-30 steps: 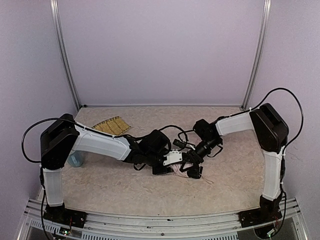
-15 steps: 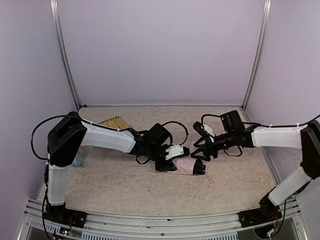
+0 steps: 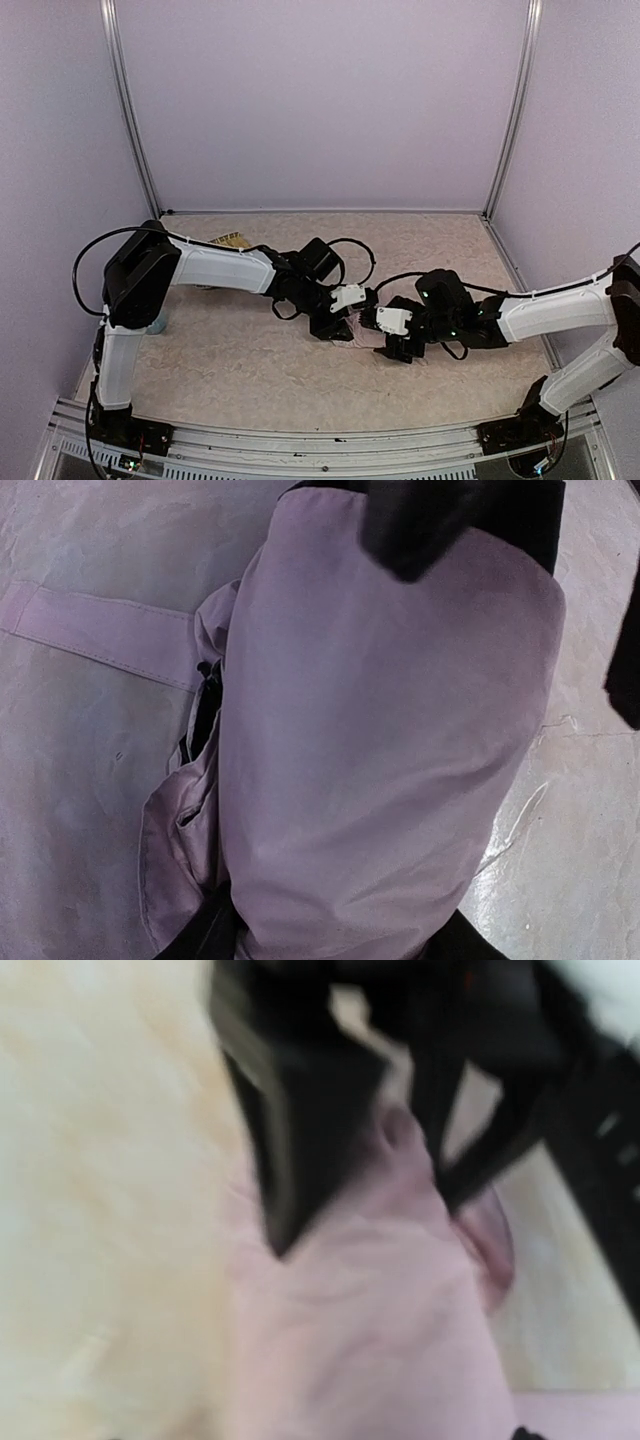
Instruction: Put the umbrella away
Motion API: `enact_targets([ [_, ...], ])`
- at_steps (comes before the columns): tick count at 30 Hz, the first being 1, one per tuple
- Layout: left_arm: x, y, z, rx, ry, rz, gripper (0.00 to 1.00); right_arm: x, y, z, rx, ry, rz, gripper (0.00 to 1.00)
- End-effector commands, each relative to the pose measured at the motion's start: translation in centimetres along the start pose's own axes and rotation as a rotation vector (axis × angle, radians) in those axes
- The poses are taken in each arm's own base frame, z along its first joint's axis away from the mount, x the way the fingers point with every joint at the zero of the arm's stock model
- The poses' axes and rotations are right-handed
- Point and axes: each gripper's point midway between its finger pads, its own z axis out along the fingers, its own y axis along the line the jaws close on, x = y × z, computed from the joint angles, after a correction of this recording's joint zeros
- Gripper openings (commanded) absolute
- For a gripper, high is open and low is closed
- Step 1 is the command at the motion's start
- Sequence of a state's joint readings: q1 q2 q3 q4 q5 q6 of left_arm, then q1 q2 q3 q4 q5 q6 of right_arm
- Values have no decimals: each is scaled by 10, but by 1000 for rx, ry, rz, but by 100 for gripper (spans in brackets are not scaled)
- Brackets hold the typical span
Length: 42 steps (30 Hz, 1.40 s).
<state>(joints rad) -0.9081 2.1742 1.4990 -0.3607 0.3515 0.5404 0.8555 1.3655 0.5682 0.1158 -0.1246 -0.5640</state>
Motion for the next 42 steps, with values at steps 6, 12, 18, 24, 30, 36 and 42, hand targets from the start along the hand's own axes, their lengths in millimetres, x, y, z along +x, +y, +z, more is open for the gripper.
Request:
enact_targets([
  [6,131,-77,25,277,421,-168,51,26,-12,40,56,221,-189,78],
  [12,124,-71,19,273,387,-174,53,66,4,53,-9,395,-191,59],
  [18,102,-63,7,247,302,-143,57,95,15,52,-56,521,-185,33],
  [24,64,-15,-27,34,122,-166,99,95,29,48,-132,520,-155,20],
  [30,21,49,-117,-262,-175,-241,99,95,40,44,-212,530,-101,19],
  [36,-9,70,-230,-497,-713,-347,98,76,59,41,-384,465,24,17],
  [42,-80,24,-275,-183,-970,-143,99,63,65,35,-523,424,164,18],
])
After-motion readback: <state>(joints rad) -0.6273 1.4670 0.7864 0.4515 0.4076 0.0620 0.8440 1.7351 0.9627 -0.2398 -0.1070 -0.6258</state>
